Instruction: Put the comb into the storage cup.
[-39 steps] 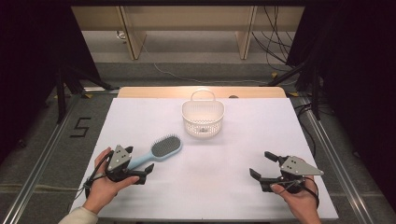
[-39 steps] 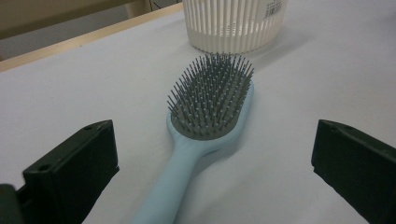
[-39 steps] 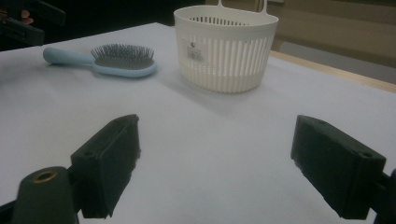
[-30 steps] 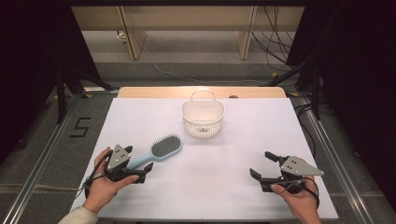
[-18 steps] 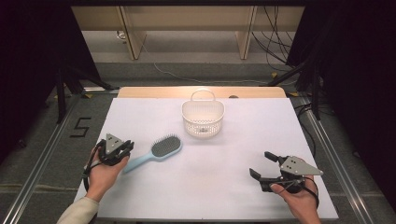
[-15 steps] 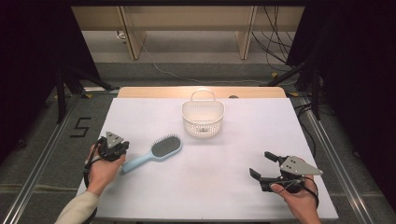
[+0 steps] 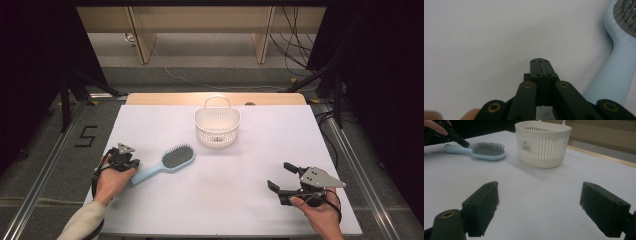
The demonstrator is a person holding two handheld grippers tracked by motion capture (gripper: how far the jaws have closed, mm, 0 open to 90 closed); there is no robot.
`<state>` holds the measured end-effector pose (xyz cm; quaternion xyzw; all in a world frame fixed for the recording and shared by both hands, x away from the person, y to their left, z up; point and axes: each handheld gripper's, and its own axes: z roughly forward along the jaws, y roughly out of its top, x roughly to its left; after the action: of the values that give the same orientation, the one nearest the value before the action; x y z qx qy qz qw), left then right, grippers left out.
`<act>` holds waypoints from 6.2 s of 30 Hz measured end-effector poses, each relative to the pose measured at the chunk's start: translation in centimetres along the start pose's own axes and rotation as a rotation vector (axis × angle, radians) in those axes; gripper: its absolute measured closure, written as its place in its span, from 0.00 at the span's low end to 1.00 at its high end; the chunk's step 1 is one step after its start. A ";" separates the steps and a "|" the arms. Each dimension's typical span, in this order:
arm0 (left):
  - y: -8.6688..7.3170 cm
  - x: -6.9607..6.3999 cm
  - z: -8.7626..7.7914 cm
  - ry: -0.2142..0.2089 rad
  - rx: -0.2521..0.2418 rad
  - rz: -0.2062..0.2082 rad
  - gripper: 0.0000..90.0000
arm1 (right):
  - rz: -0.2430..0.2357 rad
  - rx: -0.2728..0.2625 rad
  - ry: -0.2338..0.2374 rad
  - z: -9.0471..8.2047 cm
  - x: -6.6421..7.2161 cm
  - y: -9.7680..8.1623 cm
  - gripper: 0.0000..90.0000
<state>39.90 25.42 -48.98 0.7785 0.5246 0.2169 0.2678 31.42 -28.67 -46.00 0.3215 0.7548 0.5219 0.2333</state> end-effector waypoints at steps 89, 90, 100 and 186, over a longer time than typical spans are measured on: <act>1.1 -5.7 -5.2 -0.021 -0.048 0.099 0.00 | -0.006 0.019 -0.008 -0.1 -0.2 -0.1 0.18; 1.2 -5.7 -5.1 -0.031 -0.053 0.094 0.00 | -0.007 0.019 -0.007 -0.1 -0.2 -0.1 0.18; 1.4 -6.1 -5.0 -0.057 -0.055 0.099 0.00 | -0.008 0.020 -0.008 -0.1 -0.2 -0.1 0.18; 6.7 -9.0 1.6 -0.154 0.516 0.147 0.50 | -0.004 0.030 -0.017 -0.1 -0.4 -0.3 0.18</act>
<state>42.35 14.64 -46.39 0.8711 0.4827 0.0353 0.0832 31.54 -29.08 -46.22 0.3280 0.7611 0.5075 0.2360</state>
